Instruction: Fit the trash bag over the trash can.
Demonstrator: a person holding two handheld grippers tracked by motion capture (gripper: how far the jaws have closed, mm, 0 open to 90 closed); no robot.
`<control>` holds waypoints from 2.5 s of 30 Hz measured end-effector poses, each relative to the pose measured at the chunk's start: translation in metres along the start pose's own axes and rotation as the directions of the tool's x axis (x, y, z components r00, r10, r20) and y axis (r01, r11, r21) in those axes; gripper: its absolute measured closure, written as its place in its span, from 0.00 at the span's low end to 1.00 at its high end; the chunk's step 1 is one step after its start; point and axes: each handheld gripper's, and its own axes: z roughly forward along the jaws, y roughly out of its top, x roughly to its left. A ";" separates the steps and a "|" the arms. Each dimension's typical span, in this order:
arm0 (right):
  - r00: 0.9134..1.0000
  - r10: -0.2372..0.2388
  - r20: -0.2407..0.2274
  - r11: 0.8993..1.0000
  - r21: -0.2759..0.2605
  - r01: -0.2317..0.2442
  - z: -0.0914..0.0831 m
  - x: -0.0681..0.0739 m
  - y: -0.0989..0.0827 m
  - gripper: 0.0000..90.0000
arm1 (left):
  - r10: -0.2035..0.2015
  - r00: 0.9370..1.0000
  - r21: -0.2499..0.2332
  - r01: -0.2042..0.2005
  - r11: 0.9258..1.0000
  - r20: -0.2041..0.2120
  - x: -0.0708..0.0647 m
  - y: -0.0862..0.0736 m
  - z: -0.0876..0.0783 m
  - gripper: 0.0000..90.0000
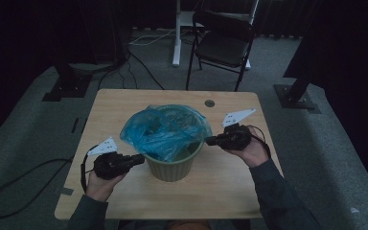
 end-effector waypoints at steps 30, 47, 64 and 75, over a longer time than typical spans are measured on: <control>0.999 0.017 0.032 1.000 -0.005 -0.017 -0.002 -0.008 -0.004 1.00 | 0.051 0.974 -0.075 -0.070 0.995 -0.223 0.025 0.040 -0.028 0.82; 1.000 0.012 0.029 1.000 0.001 -0.012 -0.002 -0.009 -0.002 1.00 | 0.151 0.950 -0.077 -0.178 0.981 -0.274 0.028 0.088 -0.024 0.70; 1.000 0.012 0.027 1.000 0.002 -0.012 0.000 -0.008 -0.002 1.00 | 0.219 0.928 -0.052 -0.246 0.968 -0.303 0.039 0.120 -0.011 0.59; 1.000 0.013 0.023 1.000 0.002 -0.014 0.000 -0.008 -0.005 1.00 | 0.157 0.931 -0.019 -0.172 0.985 -0.329 0.053 0.103 -0.008 1.00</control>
